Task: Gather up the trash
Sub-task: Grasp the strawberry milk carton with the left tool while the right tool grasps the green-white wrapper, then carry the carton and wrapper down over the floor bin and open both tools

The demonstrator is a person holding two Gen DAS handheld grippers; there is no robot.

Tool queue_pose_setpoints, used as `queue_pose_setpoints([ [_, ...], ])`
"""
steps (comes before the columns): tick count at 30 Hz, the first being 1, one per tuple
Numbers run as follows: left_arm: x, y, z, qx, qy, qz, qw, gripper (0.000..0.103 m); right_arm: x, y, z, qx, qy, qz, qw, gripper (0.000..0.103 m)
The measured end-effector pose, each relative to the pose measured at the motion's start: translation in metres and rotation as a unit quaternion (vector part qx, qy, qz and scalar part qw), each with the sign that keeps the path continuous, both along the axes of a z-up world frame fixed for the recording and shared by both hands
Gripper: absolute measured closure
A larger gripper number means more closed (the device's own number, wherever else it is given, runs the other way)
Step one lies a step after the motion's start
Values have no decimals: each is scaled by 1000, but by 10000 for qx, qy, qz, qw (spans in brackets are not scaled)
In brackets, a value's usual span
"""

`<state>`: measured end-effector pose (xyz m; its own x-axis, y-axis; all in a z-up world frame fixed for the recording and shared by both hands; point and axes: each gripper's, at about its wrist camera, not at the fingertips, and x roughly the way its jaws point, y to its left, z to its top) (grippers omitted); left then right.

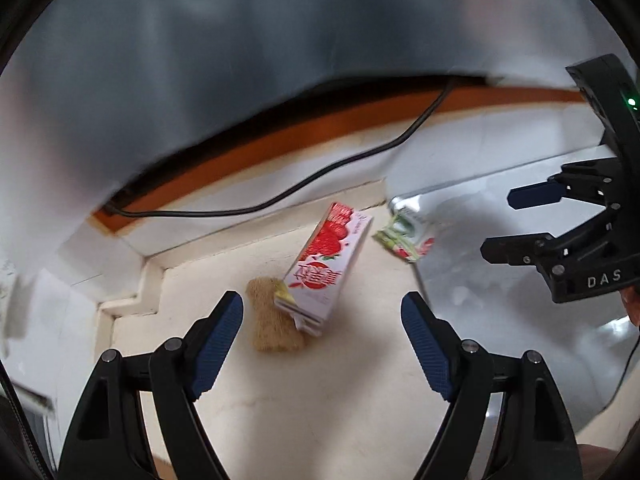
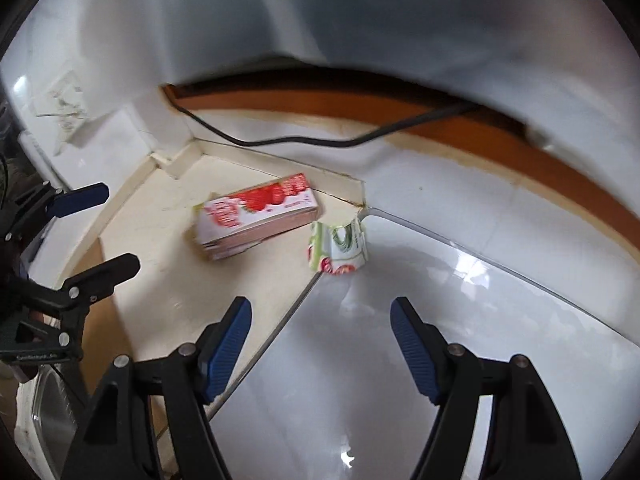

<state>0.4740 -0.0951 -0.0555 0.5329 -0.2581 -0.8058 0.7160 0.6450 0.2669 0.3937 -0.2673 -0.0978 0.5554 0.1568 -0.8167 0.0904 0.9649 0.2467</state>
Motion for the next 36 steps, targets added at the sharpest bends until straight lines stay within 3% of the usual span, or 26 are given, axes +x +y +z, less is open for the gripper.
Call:
queue_pose_setpoints([
  [3,29,-10,-20,16,302,-34,9995,23,24,-4,-24,215,187,-62,9996,31],
  [8,55,-26,-47,205,427,-35,9989,23,46,-5,-45,168,162,-120,9997,30],
  [20,75,-48,-85,635,492,66,9967,24,75,-1,-74,57,348,-110,9993,30],
  [25,74,-51,-88,572,481,161,9971,40,79,6,-78,21,342,-63,9994,31],
  [28,69,-50,-88,529,451,150,9975,50,77,9,-77,-58,272,-54,9996,51],
  [30,64,-50,-88,538,386,159,9977,51,72,9,-73,-26,141,-66,9999,62],
  [32,57,-50,-88,575,287,156,9978,51,67,9,-68,-37,60,-41,10000,79],
  [36,46,-48,-82,554,157,184,9982,52,59,11,-63,-168,53,-28,9998,88],
])
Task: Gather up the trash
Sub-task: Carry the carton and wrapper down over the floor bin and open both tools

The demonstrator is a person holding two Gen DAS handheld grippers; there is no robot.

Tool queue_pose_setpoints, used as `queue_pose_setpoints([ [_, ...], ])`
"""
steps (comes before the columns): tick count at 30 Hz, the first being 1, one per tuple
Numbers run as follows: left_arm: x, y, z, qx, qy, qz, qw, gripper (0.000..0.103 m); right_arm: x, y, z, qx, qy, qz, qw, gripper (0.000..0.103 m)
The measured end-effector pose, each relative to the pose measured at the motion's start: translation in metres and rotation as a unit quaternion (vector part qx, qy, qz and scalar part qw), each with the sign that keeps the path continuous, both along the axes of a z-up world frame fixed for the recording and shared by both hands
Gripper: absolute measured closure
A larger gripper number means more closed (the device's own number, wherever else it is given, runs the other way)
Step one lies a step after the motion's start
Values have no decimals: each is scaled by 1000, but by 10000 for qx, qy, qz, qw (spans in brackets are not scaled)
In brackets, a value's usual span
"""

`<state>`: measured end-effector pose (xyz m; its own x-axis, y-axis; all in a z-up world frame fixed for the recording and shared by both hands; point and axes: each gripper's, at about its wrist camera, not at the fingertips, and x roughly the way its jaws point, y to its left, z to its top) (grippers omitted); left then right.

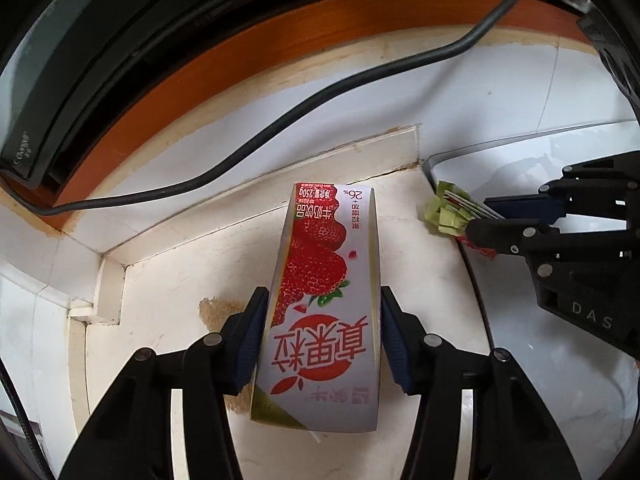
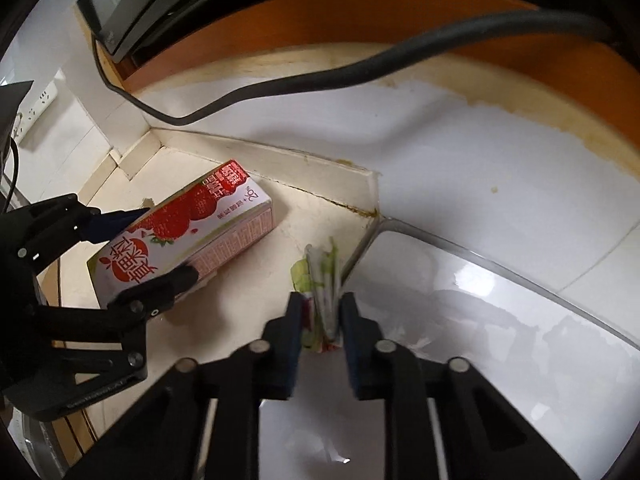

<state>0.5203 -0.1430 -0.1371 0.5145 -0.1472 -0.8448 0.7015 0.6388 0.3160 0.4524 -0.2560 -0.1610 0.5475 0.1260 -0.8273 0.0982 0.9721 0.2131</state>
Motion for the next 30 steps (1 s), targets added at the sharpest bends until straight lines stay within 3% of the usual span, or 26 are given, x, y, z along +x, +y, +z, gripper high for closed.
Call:
queue_pose_setpoints([
  [6,-18,8,26,-224,5,158,9996,52,-21,8,15,-48,-89,132,9999,89],
  [13,-66,22,70,-580,87,288,9979,52,-73,2,55,-20,-408,286,9988,90],
  [23,-185,32,150,-964,-74,493,9941,52,-164,3,123,-76,-667,768,9948,90],
  [30,-272,44,184,-1295,-122,784,9884,52,-239,9,159,18,-755,1271,9890,90],
])
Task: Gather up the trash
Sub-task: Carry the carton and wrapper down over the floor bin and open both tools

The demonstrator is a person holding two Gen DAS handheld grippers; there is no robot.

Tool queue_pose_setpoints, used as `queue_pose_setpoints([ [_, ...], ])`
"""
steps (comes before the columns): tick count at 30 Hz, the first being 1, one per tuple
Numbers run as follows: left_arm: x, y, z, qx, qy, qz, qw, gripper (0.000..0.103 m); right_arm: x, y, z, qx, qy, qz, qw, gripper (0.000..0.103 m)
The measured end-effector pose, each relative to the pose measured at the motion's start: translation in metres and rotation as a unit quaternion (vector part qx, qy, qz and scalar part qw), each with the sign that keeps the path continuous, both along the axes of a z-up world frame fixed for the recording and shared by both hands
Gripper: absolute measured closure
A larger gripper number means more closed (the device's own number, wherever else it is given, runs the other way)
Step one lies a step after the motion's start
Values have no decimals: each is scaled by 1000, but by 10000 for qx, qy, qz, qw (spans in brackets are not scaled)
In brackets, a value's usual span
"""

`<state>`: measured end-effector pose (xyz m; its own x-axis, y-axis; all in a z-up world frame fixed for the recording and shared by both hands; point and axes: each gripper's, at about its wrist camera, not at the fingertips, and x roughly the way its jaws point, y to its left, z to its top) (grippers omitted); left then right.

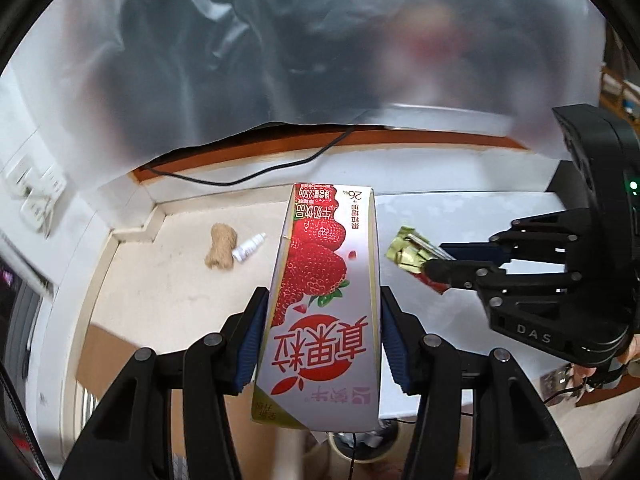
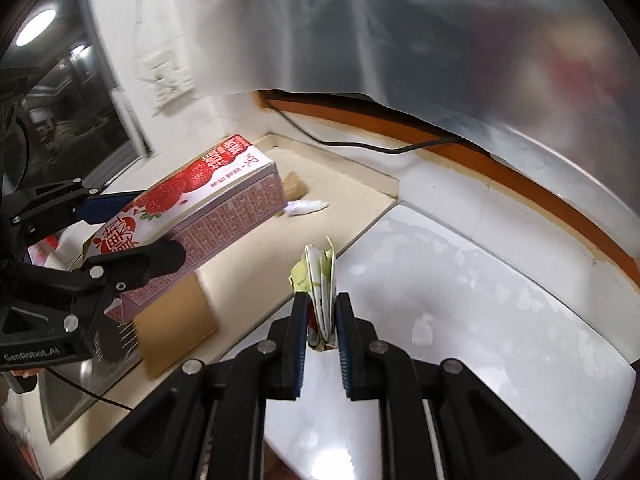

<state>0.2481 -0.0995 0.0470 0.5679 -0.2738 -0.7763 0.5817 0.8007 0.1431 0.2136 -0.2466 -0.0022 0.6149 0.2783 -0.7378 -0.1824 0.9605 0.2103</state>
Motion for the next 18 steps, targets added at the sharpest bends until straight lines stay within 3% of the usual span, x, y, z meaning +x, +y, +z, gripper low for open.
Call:
queue_pose_setpoints([
  [8,-99,9,-1,-190,-9,365,9992,52,-73,11,13,-22,-63,549,9985,90],
  [18,-191,37,-45,-311,161,1091,9934,52,-142,28,-28,79,365,1069,9936,90],
])
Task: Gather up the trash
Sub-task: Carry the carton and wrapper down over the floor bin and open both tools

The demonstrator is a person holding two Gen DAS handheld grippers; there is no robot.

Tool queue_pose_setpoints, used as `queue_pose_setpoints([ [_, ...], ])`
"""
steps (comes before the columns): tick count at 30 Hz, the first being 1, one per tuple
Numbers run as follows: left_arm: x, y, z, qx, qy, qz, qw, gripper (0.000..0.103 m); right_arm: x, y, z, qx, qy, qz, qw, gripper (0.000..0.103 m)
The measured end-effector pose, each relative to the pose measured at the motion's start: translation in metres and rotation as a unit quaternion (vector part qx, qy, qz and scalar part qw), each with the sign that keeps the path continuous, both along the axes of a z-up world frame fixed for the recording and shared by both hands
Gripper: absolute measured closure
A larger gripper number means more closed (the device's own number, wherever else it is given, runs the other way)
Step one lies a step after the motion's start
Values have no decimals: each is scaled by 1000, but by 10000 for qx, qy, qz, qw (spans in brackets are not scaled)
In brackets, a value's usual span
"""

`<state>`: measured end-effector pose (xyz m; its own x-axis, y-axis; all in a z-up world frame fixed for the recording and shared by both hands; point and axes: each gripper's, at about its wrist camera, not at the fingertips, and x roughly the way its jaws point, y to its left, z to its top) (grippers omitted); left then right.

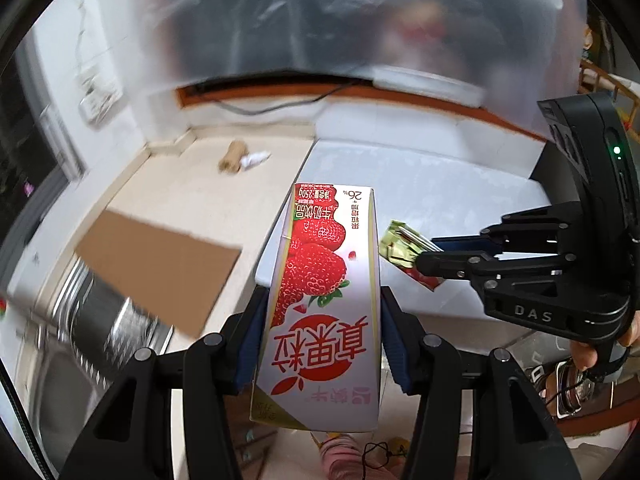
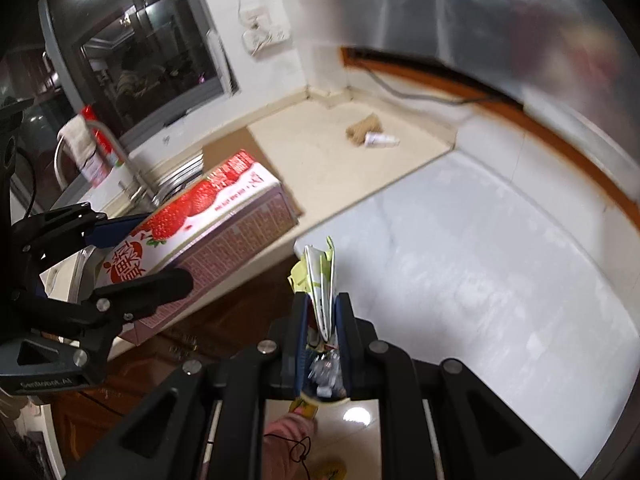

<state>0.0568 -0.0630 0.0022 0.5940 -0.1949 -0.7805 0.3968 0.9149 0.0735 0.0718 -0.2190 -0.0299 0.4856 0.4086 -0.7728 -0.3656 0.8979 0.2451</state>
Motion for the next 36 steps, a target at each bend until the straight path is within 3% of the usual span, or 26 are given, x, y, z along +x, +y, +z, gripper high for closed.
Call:
queue_pose_setpoints([
  [5,-16,16,-50,46,344,330,9989,52,-18,16,-41,44,378,145,9992,90],
  [11,-13,30,-137,150,852,598,9945,52,-22,44,-116,-96,765,163,9969,90],
  [18,1,45,-257,126,1411,860,9862,52,-9,71,-237,-135,1280,-78,9916,89],
  [26,22,62,-403,144,1775,1066,9782,52,3,82,-380,-8,1758,-297,9840,89],
  [33,47,80,-519,138,1974,1210,9727,51,25,106,-497,-188,1932,-376,9803,88],
  [36,53,80,-564,301,2045,1139,9718,51,36,115,-536,-199,1979,-382,9793,85],
])
